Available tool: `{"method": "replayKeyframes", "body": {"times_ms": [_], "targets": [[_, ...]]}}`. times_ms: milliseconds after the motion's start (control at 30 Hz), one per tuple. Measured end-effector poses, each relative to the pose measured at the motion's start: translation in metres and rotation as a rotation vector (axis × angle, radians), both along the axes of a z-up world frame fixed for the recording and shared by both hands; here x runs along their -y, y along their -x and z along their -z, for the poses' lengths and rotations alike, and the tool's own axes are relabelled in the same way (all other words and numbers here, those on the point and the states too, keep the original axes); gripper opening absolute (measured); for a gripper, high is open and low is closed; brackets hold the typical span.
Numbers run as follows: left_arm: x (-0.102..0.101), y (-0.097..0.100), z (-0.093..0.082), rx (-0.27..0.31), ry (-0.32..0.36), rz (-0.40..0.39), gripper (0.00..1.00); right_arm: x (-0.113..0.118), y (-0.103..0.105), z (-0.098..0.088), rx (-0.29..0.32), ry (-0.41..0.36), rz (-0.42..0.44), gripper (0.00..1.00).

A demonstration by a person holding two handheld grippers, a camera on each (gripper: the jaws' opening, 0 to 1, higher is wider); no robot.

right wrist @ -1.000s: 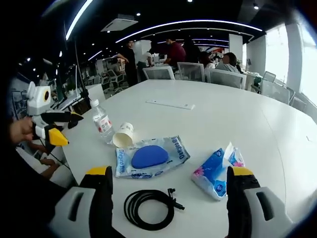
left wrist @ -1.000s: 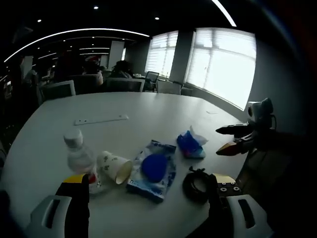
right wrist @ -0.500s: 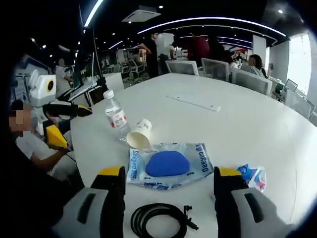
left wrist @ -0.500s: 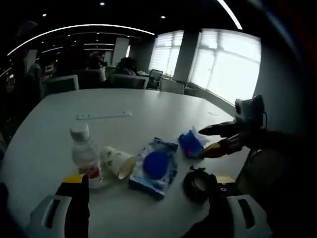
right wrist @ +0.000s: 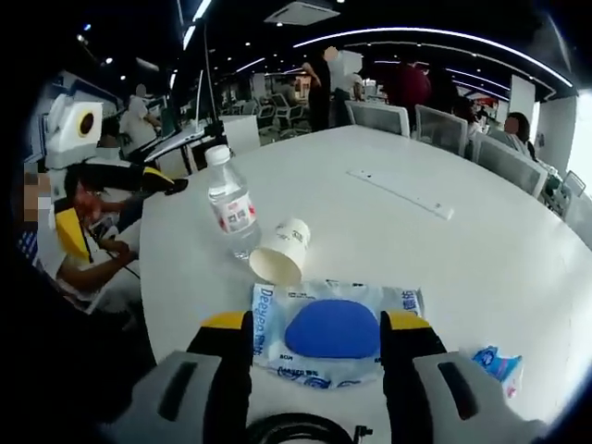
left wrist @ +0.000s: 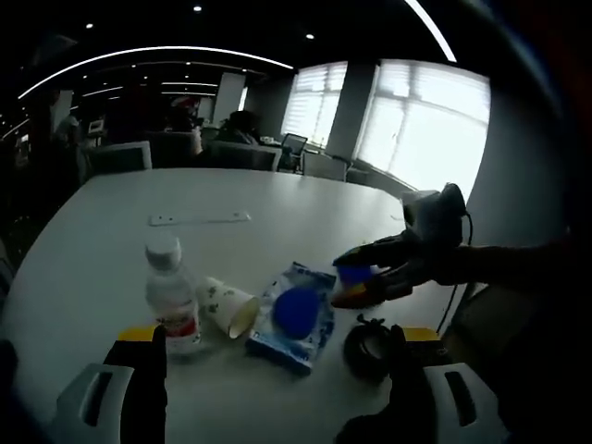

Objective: Arrange the tabletop items into an orderly group along one side of the table until the central work area is clear of visible clutter.

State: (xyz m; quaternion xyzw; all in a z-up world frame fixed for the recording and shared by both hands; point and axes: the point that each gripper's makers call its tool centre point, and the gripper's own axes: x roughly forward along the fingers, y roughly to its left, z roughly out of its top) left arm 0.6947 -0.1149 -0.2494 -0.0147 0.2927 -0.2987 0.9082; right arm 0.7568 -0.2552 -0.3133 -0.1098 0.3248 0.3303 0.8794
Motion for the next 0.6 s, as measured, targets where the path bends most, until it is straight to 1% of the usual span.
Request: {"method": "replayKeyframes", "body": {"times_ms": [133, 233, 367, 500, 600], "targets": [[0.000, 0.000, -0.001, -0.005, 0.005, 0.002, 1.00, -0.012, -0.008, 0.006, -0.004, 0.014, -0.030, 0.47], [0.000, 0.000, -0.001, -0.006, 0.007, 0.004, 1.00, -0.017, -0.012, 0.008, -0.002, 0.017, -0.038, 0.46], [-0.001, 0.000, 0.000, -0.011, 0.012, 0.006, 1.00, -0.026, -0.020, 0.012, -0.009, 0.023, -0.054, 0.43], [-0.003, 0.000, -0.001, -0.007, 0.010, 0.012, 1.00, -0.035, -0.021, 0.014, -0.008, 0.034, -0.077, 0.40], [-0.004, -0.001, -0.001, -0.010, 0.011, 0.018, 1.00, -0.040, -0.026, 0.017, -0.009, 0.031, -0.089, 0.38]]}}
